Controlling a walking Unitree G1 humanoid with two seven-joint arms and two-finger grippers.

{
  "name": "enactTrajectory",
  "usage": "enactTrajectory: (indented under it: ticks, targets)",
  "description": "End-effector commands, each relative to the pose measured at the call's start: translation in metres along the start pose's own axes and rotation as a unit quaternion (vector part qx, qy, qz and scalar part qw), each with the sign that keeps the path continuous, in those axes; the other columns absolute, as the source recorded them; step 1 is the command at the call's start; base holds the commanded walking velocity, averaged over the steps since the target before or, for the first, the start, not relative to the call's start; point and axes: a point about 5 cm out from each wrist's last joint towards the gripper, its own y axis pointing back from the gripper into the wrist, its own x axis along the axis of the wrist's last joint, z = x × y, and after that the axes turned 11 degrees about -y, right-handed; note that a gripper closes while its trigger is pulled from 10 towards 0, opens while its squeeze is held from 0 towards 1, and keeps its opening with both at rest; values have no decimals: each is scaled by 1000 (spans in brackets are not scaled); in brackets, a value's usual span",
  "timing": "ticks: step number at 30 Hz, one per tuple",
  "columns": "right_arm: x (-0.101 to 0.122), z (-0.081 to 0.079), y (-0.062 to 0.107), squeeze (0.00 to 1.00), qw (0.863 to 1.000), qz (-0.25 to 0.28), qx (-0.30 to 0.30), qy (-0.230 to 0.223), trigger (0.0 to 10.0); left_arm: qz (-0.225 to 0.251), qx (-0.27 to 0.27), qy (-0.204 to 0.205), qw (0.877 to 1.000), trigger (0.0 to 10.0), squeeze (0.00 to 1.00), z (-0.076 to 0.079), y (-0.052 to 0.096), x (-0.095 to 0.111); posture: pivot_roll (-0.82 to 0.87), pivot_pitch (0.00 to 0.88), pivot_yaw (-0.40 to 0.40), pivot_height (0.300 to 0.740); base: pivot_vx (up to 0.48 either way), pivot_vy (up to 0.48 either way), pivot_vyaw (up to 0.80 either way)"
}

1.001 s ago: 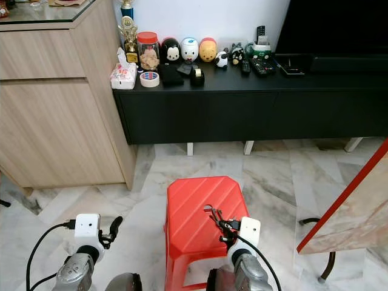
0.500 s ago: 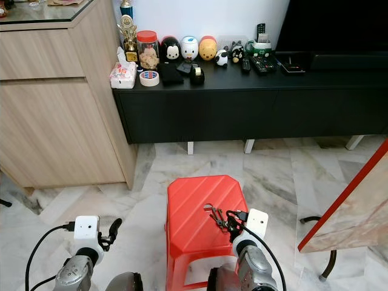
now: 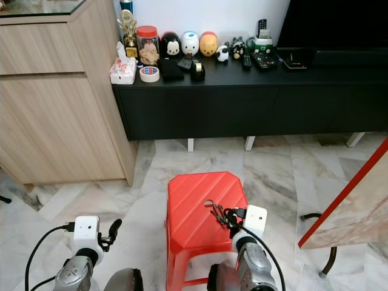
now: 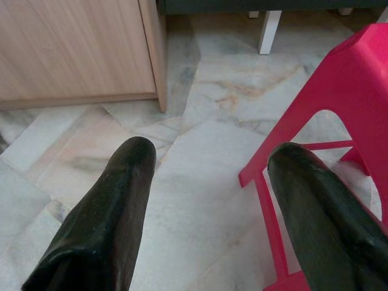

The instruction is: Hang keys on a hook

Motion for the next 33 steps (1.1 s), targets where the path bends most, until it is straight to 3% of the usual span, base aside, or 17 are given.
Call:
enactTrajectory:
  ticks: [1,12,16,33]
  targets:
    - [0,-3,-1,0,1000,-8,4,10,10000,-7,-3,-3,1000,10000,0,-1,1,-2,40,62,-49,597,0,0,0]
    - [2,-6,0,0,999,13,22,34,10000,-7,-2,-3,1000,10000,0,-1,0,-2,41,61,-51,582,0,0,0]
    - [3,-6,0,0,999,18,22,43,10000,-8,-3,-3,1000,10000,0,-1,0,-2,41,61,-51,582,0,0,672]
    - [1,1,1,0,1000,18,-8,4,10000,-9,-3,-3,1000,10000,0,-1,0,-2,44,61,-48,582,0,0,47]
